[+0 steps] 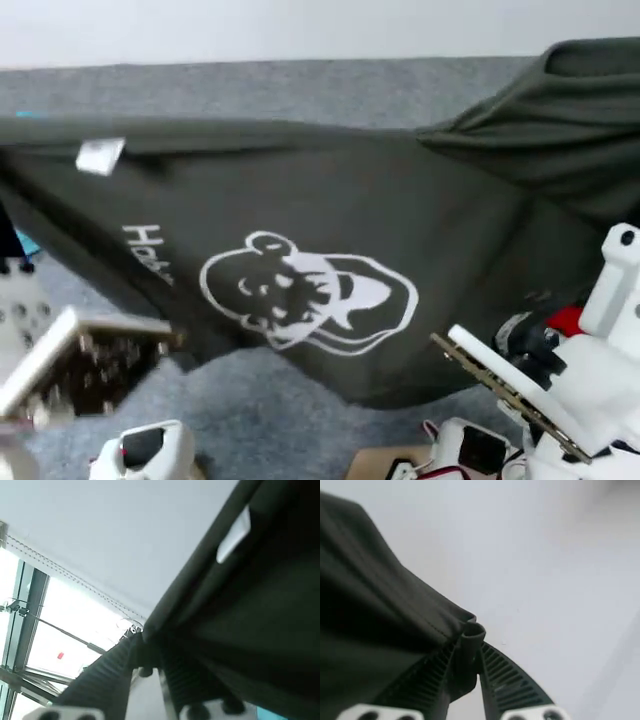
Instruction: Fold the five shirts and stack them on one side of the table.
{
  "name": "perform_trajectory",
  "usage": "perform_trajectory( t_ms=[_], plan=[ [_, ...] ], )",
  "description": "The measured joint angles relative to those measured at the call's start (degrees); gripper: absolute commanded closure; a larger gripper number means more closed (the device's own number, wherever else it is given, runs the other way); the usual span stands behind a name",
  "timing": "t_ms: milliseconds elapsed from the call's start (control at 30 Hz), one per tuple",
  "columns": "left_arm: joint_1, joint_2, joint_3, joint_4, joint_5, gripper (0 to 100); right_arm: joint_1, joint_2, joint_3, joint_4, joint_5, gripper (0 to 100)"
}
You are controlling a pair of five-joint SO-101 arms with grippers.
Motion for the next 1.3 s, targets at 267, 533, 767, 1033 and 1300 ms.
perform_trajectory(
  t_ms=[267,533,767,1033,1300],
  plan=[
    [0.0,-4.8,16.7,0.0,0.0,100,-4.5,1.1,3.2,3.5,0.0,99.0],
    [0.0,-4.7,41.9,-11.4,0.0,100,-12.8,8.1,19.4,3.3,0.0,99.0],
    [1.1,-4.0,70.7,-34.5,0.0,100,-16.4,17.9,37.1,-13.7,0.0,99.0],
    [5.4,-3.2,96.1,-62.2,0.0,100,-16.8,37.7,40.2,-35.7,0.2,99.0],
    [6.3,15.7,88.1,-69.0,1.9,100,-16.8,53.6,31.9,-42.7,0.2,99.0]
  ],
)
